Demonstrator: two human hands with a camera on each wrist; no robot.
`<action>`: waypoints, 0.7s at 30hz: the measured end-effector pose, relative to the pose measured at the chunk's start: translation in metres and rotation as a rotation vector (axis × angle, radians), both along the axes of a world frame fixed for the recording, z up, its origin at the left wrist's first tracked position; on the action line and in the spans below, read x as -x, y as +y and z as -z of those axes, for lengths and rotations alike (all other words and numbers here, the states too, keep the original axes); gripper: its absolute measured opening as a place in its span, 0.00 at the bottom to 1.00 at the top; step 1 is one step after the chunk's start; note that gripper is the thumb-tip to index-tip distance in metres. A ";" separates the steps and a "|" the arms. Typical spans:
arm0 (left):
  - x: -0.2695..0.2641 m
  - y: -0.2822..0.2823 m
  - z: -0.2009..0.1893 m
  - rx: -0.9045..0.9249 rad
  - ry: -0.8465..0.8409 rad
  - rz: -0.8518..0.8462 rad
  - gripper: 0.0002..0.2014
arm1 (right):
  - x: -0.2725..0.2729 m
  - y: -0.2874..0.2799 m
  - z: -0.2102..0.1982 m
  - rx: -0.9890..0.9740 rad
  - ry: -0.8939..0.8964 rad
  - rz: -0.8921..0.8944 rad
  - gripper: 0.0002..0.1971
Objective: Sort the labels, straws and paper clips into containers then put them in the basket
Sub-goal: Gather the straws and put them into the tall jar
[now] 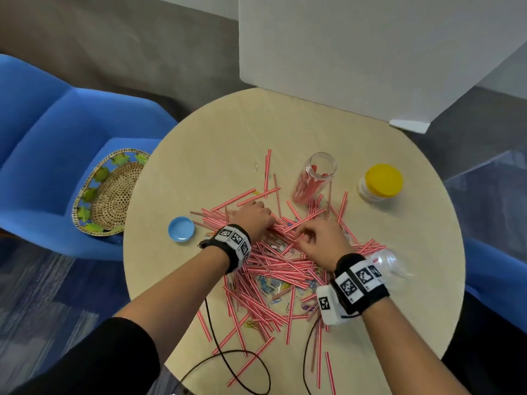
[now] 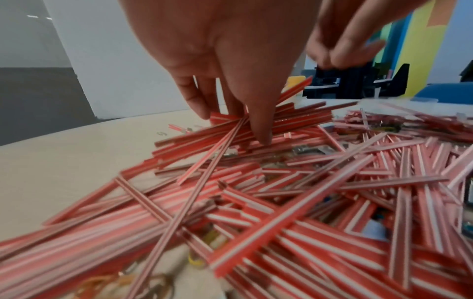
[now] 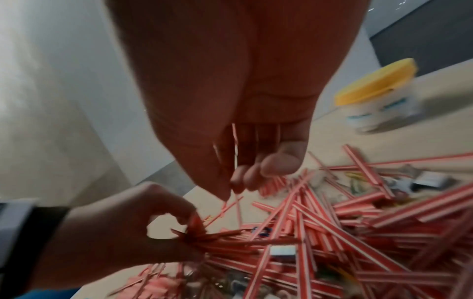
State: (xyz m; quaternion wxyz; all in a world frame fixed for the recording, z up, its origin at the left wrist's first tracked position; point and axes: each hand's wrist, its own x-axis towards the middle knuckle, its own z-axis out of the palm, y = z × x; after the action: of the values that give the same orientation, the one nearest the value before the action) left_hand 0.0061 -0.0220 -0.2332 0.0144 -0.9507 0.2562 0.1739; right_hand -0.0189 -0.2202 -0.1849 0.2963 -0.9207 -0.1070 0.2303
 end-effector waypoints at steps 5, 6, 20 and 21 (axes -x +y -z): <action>-0.006 0.010 -0.013 0.206 0.113 -0.116 0.08 | -0.011 -0.026 0.011 -0.007 -0.052 0.321 0.10; -0.006 0.011 -0.015 0.283 0.140 -0.154 0.08 | -0.014 -0.030 0.012 -0.016 -0.049 0.353 0.10; -0.011 -0.013 -0.030 0.432 0.291 -0.298 0.22 | 0.053 0.005 0.031 0.225 0.054 -0.183 0.26; -0.012 -0.013 -0.033 0.437 0.308 -0.323 0.22 | 0.055 0.009 0.037 0.270 0.010 -0.247 0.30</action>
State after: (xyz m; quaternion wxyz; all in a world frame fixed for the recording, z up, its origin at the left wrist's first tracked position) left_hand 0.0178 -0.0354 -0.2003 -0.2572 -0.9222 0.1322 0.2567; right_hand -0.0741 -0.2111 -0.2216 0.1401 -0.9308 -0.1860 0.2819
